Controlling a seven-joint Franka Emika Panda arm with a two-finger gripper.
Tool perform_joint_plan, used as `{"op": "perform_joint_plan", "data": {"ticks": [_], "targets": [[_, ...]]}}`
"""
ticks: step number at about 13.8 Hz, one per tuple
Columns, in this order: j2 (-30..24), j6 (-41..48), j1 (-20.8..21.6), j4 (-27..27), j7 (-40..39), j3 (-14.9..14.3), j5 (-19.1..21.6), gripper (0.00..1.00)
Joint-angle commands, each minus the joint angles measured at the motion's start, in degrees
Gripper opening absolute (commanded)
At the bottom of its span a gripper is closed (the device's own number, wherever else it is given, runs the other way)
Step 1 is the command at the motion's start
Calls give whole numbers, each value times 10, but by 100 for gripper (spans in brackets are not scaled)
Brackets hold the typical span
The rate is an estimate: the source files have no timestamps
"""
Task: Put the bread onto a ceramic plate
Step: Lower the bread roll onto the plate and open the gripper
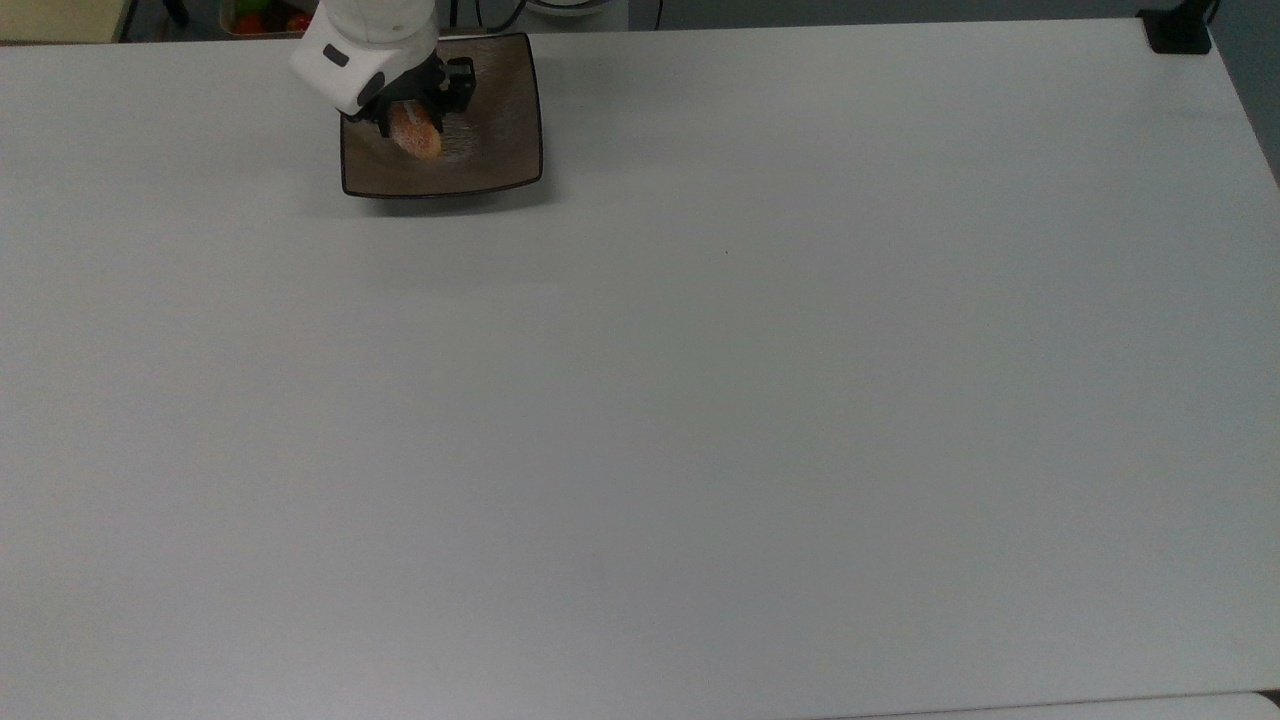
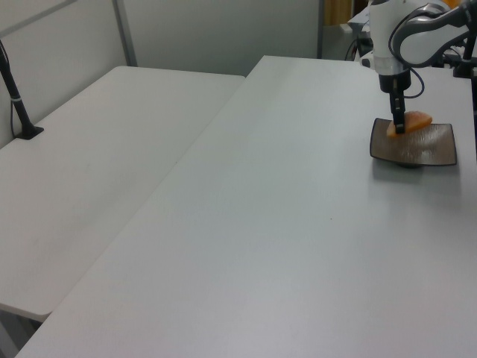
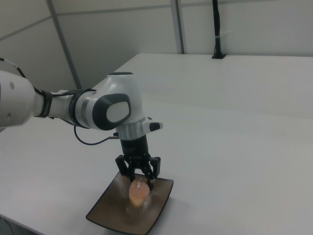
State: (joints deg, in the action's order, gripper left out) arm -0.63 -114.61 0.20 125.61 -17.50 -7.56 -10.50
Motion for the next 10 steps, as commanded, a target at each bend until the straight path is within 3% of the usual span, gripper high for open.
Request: {"op": "perform_joint_plan", "data": {"ticks": [1,10], "targets": [[2,-2,14,8,9,-4,7,99],[-2,11,17,-27,23,-4,20,100]]}}
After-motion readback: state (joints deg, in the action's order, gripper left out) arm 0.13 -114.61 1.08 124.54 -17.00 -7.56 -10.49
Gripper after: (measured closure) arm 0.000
